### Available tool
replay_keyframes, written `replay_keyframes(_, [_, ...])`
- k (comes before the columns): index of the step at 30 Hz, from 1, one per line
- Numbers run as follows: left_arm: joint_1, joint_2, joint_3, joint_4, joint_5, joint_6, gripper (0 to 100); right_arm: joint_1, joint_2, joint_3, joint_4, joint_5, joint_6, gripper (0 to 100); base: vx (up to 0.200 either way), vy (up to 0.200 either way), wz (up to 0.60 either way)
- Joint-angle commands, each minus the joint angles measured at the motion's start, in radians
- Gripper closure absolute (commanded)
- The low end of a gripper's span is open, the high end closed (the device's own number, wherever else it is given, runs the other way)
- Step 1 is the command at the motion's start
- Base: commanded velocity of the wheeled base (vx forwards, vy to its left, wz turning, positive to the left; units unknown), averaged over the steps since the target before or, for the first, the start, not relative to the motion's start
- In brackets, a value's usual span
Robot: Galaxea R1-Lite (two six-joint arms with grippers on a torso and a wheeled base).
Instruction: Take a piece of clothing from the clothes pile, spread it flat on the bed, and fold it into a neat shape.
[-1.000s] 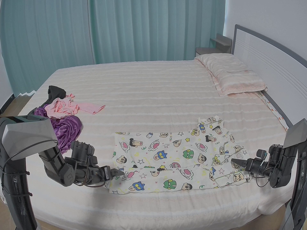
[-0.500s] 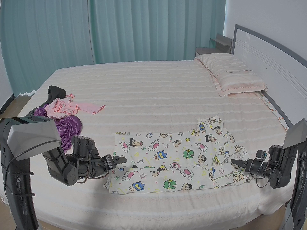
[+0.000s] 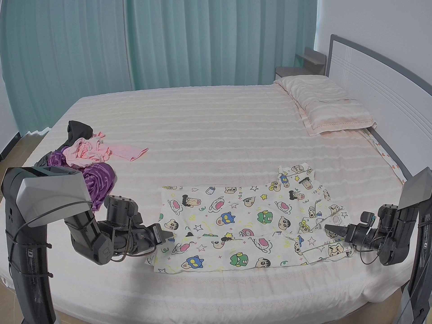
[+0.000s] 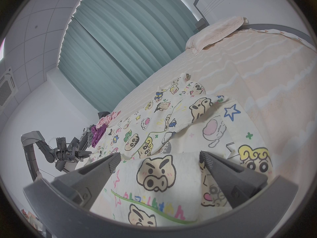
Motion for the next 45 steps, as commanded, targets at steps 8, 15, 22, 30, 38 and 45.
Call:
replay_keyframes(8, [-0.001, 0.008, -0.024, -0.022, 0.074, -0.007, 100, 0.000, 0.003, -0.005, -0.007, 0.001, 0.000, 0, 0.000, 0.000, 0.00])
replay_keyframes(15, [-0.002, 0.025, -0.060, -0.012, 0.119, -0.067, 100, 0.005, 0.003, -0.008, -0.007, -0.001, 0.000, 0, 0.000, 0.000, 0.00])
replay_keyframes(22, [-0.002, 0.032, -0.086, 0.050, 0.119, -0.067, 100, 0.012, 0.001, -0.009, -0.007, -0.027, 0.000, 0, 0.000, 0.000, 0.00])
replay_keyframes(30, [-0.002, 0.036, -0.096, 0.065, 0.120, -0.067, 100, 0.015, 0.012, -0.009, -0.007, -0.029, -0.003, 0, 0.000, 0.000, 0.00])
replay_keyframes(38, [-0.002, 0.037, -0.096, 0.064, 0.120, -0.067, 100, 0.014, 0.023, -0.009, -0.007, -0.032, -0.003, 0, 0.000, 0.000, 0.00])
replay_keyframes(45, [-0.002, 0.037, -0.096, 0.061, 0.122, -0.067, 100, 0.014, 0.024, -0.005, -0.007, -0.033, -0.006, 100, 0.000, 0.000, 0.00])
